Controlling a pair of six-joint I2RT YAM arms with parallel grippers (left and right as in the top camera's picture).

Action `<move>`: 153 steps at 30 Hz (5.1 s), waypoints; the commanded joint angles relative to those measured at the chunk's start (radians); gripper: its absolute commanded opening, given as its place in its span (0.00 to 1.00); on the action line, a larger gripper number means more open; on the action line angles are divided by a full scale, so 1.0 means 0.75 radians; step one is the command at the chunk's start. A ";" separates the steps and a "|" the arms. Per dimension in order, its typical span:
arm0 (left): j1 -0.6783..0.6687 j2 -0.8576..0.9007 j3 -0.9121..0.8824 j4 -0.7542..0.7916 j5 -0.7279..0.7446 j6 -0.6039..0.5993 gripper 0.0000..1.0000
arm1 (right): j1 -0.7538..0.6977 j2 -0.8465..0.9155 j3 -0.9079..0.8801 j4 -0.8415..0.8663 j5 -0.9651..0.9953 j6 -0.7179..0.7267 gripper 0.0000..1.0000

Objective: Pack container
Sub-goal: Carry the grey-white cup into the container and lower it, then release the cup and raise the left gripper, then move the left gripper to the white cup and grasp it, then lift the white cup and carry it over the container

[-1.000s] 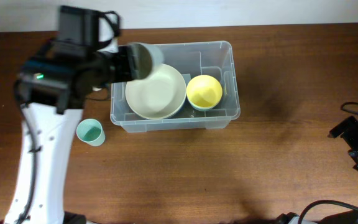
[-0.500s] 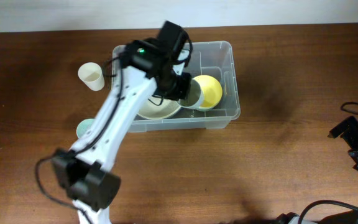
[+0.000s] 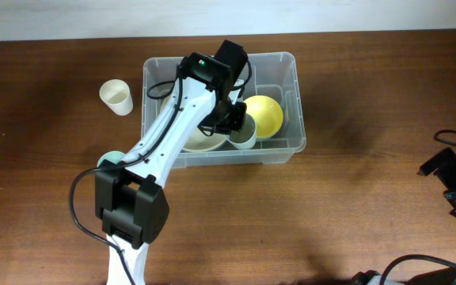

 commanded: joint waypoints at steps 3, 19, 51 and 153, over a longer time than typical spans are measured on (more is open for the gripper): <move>0.001 0.048 0.002 0.000 -0.010 0.026 0.03 | -0.004 -0.003 -0.002 0.004 -0.007 0.010 0.99; 0.001 0.128 0.002 0.011 -0.010 0.052 0.17 | -0.004 -0.003 -0.002 0.004 -0.007 0.010 0.99; 0.392 0.090 1.162 -0.430 -0.172 0.080 0.99 | -0.004 -0.003 -0.002 0.004 -0.008 0.010 0.99; 0.769 0.176 1.433 -0.430 0.286 -0.011 0.01 | -0.004 -0.003 -0.002 0.004 -0.007 0.010 0.99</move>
